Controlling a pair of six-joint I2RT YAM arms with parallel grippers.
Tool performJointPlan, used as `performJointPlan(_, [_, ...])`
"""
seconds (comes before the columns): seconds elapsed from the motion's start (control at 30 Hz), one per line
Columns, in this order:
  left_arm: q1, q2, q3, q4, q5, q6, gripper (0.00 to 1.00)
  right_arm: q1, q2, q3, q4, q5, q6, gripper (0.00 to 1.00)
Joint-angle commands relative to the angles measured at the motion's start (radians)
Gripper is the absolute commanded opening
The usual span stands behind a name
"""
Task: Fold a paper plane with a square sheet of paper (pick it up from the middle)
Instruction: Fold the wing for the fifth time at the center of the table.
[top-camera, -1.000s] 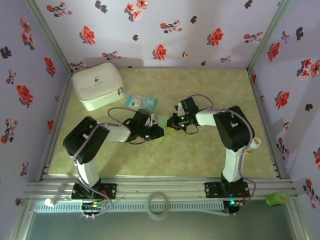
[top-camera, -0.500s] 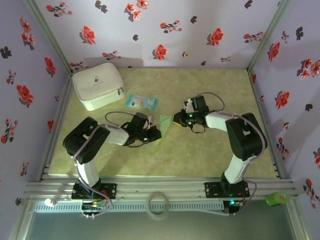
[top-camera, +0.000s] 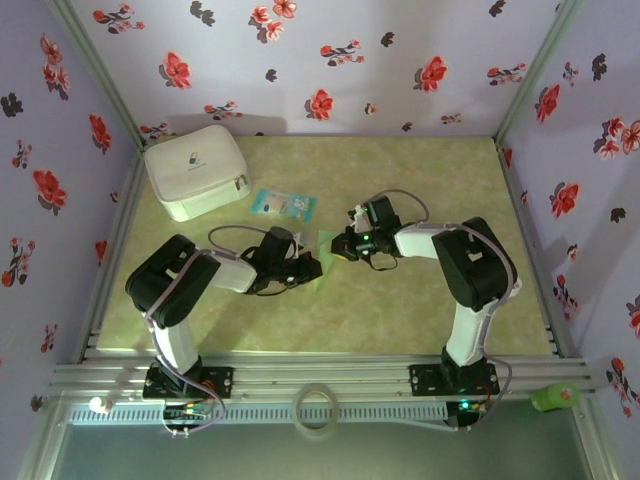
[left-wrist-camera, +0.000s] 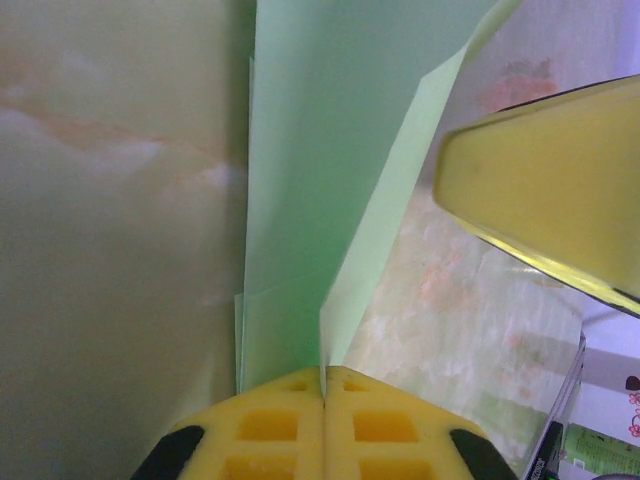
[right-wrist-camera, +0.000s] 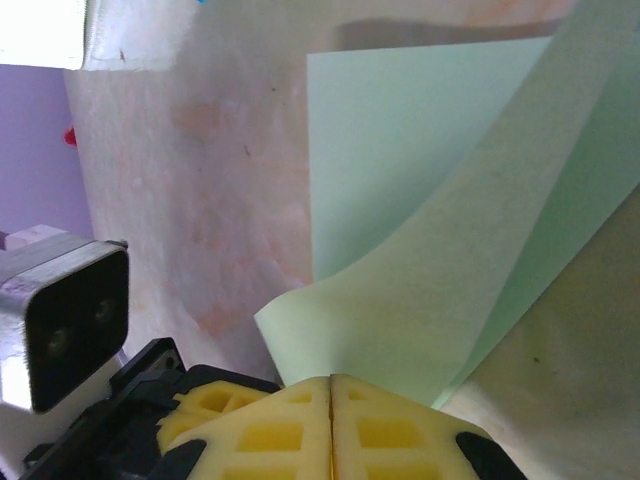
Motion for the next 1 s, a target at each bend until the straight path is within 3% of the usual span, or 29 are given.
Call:
performJointPlan(0.0, [0.012, 0.012, -0.027, -0.112, -0.032, 0.001, 0.00, 0.010, 0.025, 0.044, 0.018, -0.034, -0.018, 0.07])
performJointPlan(0.5, [0.013, 0.013, -0.005, -0.164, -0.031, 0.027, 0.00, 0.010, 0.127, 0.078, -0.012, 0.050, 0.003, 0.06])
performJointPlan(0.6, [0.012, 0.000, -0.002, -0.180, -0.026, 0.040, 0.11, 0.010, 0.140, 0.081, -0.034, 0.073, 0.005, 0.05])
performJointPlan(0.77, [0.012, -0.041, -0.012, -0.186, 0.034, 0.064, 0.16, 0.010, 0.147, 0.068, -0.033, 0.078, 0.017, 0.05])
performJointPlan(0.97, [0.009, -0.044, -0.029, -0.179, 0.111, 0.068, 0.08, 0.010, 0.146, 0.064, -0.033, 0.079, 0.021, 0.05])
